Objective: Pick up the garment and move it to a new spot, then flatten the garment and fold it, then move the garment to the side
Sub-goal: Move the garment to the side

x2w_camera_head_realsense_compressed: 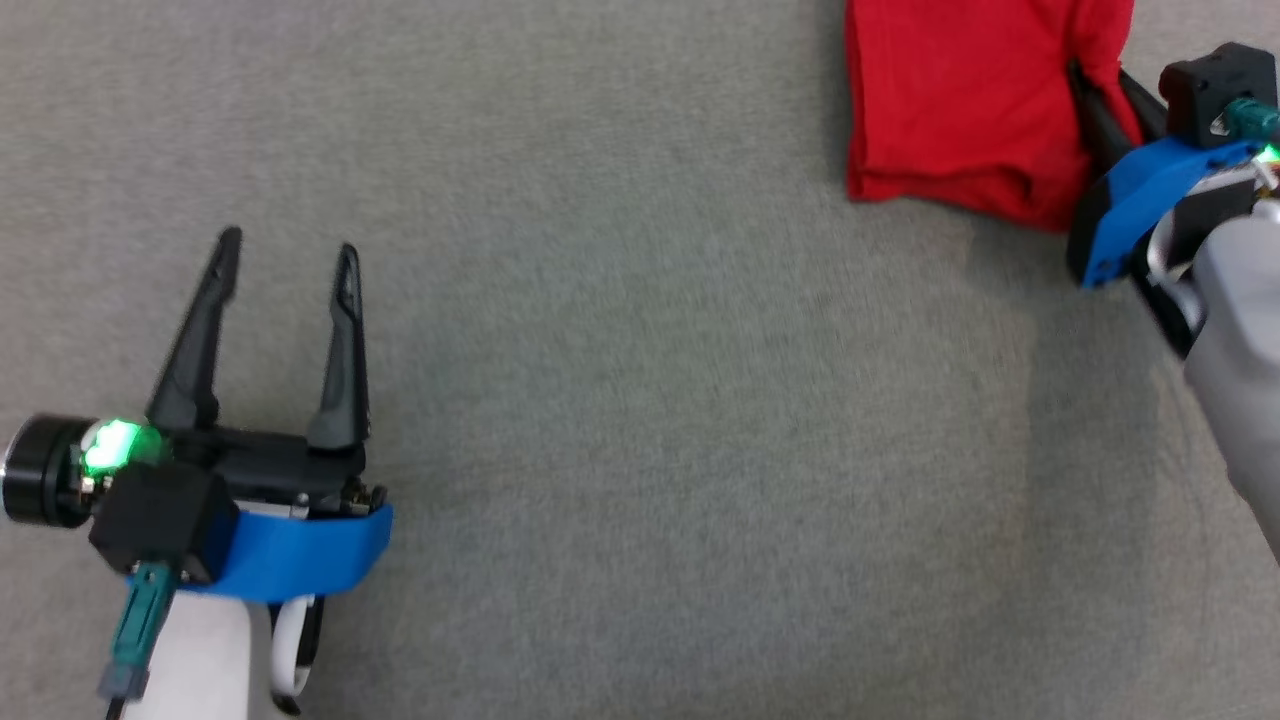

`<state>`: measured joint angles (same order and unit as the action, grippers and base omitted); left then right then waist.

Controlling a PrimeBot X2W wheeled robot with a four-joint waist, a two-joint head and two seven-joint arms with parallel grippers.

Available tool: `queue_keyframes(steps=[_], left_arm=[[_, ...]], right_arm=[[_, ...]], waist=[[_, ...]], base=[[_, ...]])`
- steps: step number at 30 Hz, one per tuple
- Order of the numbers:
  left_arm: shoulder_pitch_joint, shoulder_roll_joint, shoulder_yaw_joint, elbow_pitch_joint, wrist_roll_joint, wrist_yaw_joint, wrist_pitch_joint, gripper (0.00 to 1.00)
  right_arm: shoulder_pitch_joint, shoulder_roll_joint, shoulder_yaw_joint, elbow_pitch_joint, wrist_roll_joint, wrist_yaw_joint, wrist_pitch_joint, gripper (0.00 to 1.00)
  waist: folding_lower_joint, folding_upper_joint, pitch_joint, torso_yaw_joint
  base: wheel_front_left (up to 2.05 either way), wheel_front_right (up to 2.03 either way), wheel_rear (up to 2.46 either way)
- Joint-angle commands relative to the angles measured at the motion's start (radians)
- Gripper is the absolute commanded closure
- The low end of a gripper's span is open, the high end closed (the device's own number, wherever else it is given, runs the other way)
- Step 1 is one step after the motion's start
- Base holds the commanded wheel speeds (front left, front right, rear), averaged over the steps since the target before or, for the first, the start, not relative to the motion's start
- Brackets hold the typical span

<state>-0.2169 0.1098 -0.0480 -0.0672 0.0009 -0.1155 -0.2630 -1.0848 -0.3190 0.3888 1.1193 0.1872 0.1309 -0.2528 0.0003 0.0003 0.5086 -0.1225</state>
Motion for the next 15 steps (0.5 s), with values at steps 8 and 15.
queue_keyframes(steps=[8,15], left_arm=[[-0.056,0.077,-0.001,-0.109,0.029,-0.002,-0.003,0.00],[-0.057,0.103,-0.005,-0.168,0.029,0.011,-0.003,0.00]], right_arm=[[-0.121,-0.092,0.003,0.008,0.049,0.000,-0.007,1.00],[-0.205,-0.149,0.015,0.030,0.066,0.000,0.014,1.00]], waist=[[-0.0003,-0.0003,0.112,-0.095],[-0.0003,-0.0003,0.156,-0.108]], base=[[0.00,0.00,0.00],[0.00,0.00,0.00]])
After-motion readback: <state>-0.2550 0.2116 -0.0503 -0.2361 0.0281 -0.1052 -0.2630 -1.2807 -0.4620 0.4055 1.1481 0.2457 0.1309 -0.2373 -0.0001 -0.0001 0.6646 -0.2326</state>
